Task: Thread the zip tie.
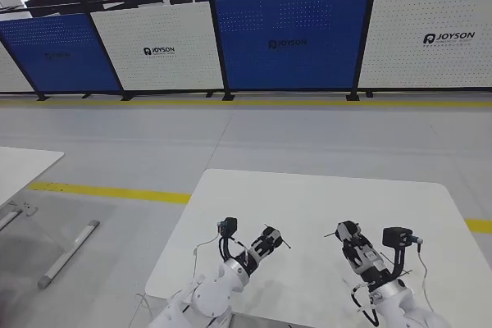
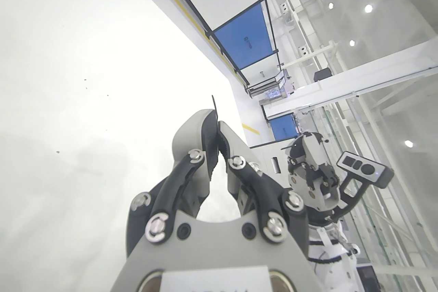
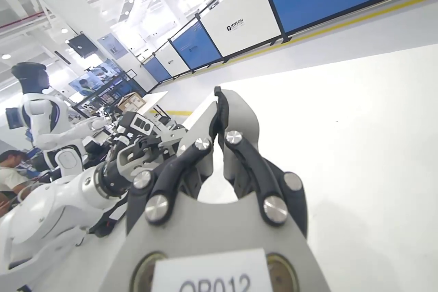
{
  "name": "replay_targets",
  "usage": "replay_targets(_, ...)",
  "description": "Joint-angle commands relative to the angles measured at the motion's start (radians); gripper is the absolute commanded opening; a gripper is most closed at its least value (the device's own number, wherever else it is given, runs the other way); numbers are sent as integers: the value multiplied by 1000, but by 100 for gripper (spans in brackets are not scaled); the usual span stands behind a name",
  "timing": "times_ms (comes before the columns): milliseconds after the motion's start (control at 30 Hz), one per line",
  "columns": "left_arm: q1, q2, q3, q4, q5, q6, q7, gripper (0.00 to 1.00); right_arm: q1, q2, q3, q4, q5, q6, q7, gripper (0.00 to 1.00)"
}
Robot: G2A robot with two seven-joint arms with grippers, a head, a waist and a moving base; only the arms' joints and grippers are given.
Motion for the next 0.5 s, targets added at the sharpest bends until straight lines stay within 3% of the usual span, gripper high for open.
replay_targets(0, 3, -5, 25, -3, -8, 5, 16, 0, 0, 0, 0, 0, 0, 0, 0, 0)
replay_targets(167, -12, -20, 65, 18, -35, -5, 80, 0, 0, 0, 0, 0, 0, 0, 0, 0)
replay_targets(467, -12, -20, 65, 18, -35, -5, 80, 0, 8, -3, 8, 35, 36, -12, 39, 0)
